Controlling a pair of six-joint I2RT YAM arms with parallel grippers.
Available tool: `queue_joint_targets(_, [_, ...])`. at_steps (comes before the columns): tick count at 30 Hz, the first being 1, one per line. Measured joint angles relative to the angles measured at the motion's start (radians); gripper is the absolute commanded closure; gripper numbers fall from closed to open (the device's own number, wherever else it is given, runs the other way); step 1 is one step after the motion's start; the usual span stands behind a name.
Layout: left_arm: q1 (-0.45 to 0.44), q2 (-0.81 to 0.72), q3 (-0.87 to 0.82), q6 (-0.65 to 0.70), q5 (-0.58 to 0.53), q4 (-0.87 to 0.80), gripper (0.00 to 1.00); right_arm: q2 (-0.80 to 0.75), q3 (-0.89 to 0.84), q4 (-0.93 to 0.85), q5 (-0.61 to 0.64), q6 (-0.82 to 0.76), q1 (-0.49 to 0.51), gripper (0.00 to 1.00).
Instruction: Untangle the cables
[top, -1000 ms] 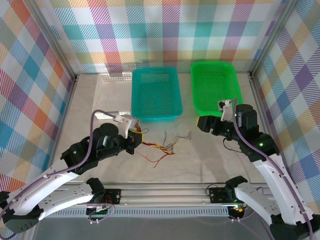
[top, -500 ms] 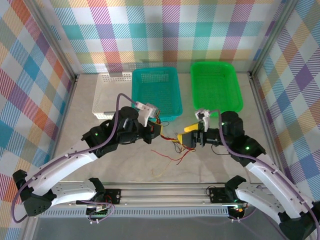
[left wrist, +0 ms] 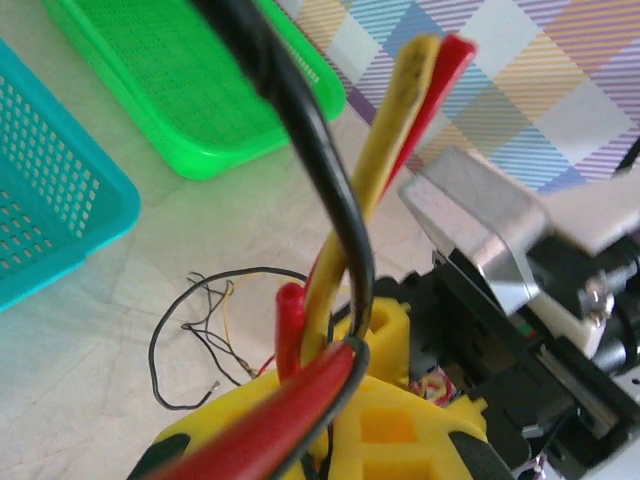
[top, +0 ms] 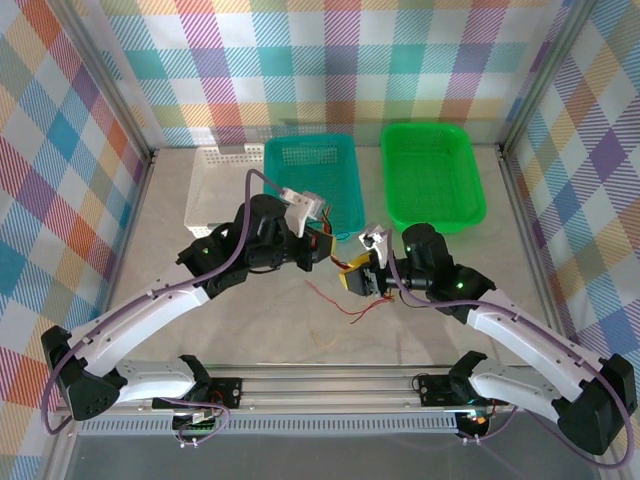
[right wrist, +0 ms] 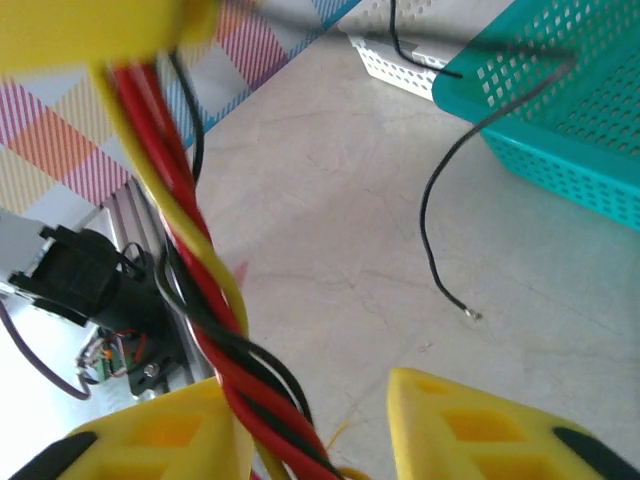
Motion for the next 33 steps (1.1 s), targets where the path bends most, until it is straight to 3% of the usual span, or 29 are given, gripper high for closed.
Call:
queue_joint_targets(2, [0.023,0.004,0.01,0.0,0.012,0.0,1.0,-0.002,0.0,0.005,0.004,0.004,0.002,1.0])
queue_joint_targets(3, [0.036,0.006,0.014,0.0,0.019,-0.001,0.99,-0.005,0.0,0.009,0.005,0.003,0.002,1.0])
queue_joint_targets(4, [0.05,0.009,0.017,-0.002,0.029,-0.001,0.93,-0.012,0.0,0.017,0.006,0.003,0.003,1.0])
queue_joint_targets(8, [0.09,0.014,0.025,-0.016,0.055,0.0,0.5,-0.042,-0.001,0.033,0.024,0.029,0.004,1.0])
queue_joint_targets(11, [0.113,0.003,0.027,-0.052,0.055,0.009,0.35,-0.061,-0.01,0.045,0.043,0.068,0.004,1.0])
queue_joint_targets(15, [0.117,-0.053,-0.02,-0.119,0.086,0.055,0.3,-0.068,-0.015,0.069,0.069,0.117,0.003,1.0])
queue_joint_targets(24, [0.076,-0.28,-0.342,-0.272,0.16,0.199,0.3,-0.068,0.032,0.08,0.134,0.248,-0.006,1.0])
queue_joint_targets(33, [-0.037,-0.269,-0.547,-0.381,0.169,0.371,0.3,-0.052,0.093,0.113,0.116,0.386,-0.012,1.0])
